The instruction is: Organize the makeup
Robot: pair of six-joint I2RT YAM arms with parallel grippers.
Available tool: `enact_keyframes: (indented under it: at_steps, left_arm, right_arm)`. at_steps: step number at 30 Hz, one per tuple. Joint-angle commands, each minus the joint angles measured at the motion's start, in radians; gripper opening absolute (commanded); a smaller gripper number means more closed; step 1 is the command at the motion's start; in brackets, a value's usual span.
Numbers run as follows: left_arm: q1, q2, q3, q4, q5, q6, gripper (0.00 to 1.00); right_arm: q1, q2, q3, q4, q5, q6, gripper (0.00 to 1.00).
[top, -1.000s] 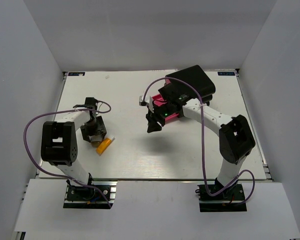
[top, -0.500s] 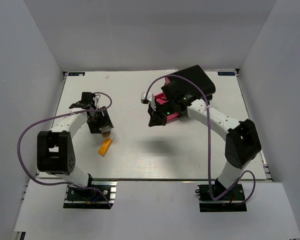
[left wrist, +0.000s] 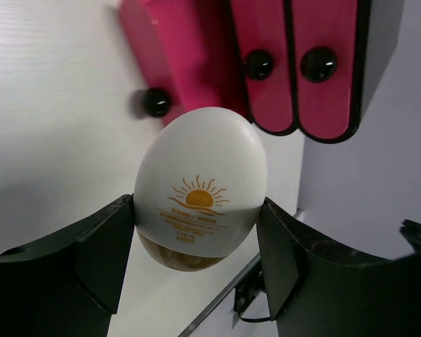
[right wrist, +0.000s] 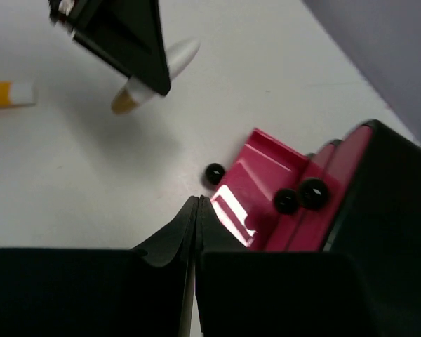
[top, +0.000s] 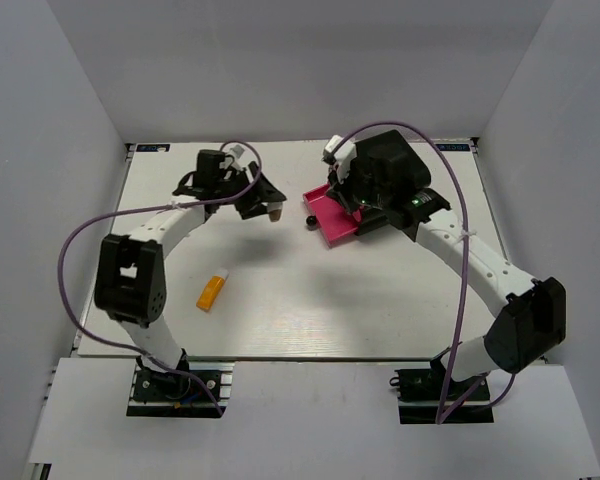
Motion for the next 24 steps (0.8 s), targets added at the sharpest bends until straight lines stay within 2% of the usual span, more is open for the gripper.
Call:
enact_keyframes:
  at_steps: [1, 5, 12, 24]
  left_arm:
    - [-0.097, 0.083, 0.094, 0.149, 0.06, -0.117, 0.04]
    - [-0.177, 0.199, 0.238, 0.15, -0.014, -0.157, 0.03]
    - [-0.245, 0.356, 0.39, 0.052, -0.161, -0.203, 0.04]
    - [-0.286, 0.436, 0.429, 0.077, -0.192, -0.263, 0.11]
  right_arm:
    - [-0.035, -0.043, 0.0, 0.114, 0.155, 0.051, 0.0]
    - [-0.066, -0.076, -0.017, 0.128, 0.175, 0.053, 0.0]
    - [-0.109, -0.105, -0.053, 0.127, 0.158, 0.062, 0.0]
    - [-0.138, -0.106, -0.084, 0.133, 0.112, 0.071, 0.0]
